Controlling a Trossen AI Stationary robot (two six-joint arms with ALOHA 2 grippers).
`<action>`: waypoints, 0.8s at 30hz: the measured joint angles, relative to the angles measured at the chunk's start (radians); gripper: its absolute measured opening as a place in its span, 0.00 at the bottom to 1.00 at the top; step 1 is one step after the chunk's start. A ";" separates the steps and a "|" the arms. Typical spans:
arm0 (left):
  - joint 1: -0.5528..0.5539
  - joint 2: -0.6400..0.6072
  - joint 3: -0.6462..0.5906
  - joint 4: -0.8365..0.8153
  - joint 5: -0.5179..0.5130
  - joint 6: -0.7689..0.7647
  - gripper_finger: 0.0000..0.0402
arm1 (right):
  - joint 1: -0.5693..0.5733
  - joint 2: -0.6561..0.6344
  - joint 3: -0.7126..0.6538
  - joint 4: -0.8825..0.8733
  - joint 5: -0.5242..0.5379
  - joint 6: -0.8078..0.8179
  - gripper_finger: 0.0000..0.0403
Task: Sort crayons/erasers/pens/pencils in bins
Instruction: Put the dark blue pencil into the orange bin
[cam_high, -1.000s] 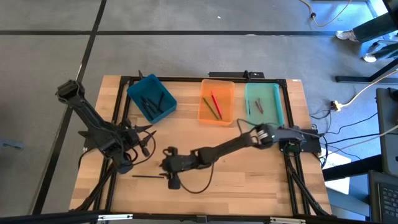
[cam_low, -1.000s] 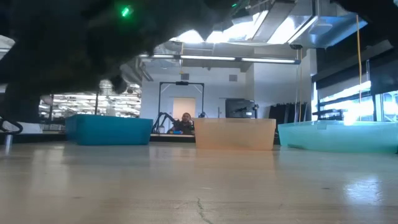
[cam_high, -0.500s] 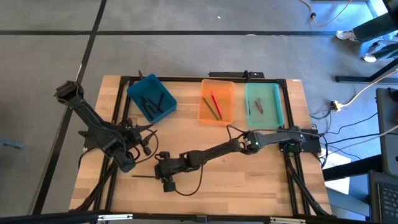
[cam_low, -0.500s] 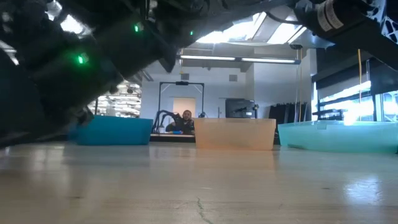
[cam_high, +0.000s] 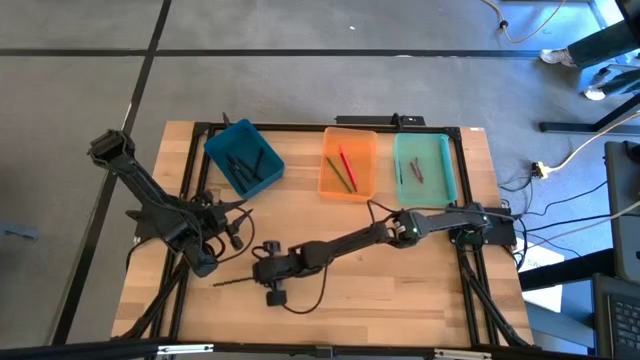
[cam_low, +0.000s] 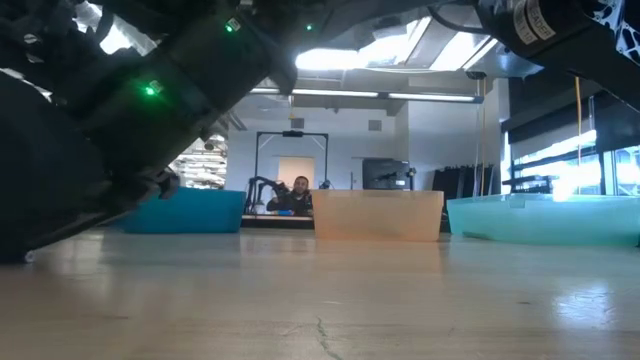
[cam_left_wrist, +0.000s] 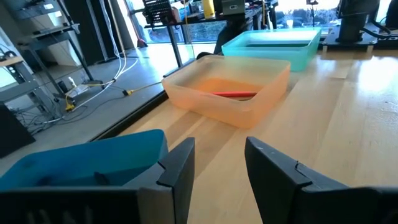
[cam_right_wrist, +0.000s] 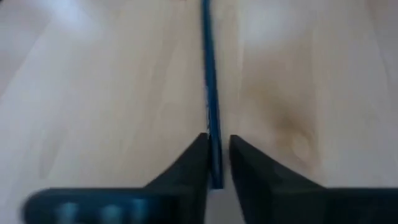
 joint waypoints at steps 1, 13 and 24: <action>0.000 0.000 0.000 0.000 0.000 0.000 0.34 | 0.000 0.000 0.000 -0.006 0.003 0.001 0.11; 0.000 0.000 0.000 0.000 0.000 -0.005 0.34 | -0.014 -0.060 0.006 -0.198 0.087 0.127 0.07; 0.000 0.000 0.000 0.000 0.003 -0.006 0.34 | -0.026 -0.224 0.002 -0.719 0.317 0.245 0.02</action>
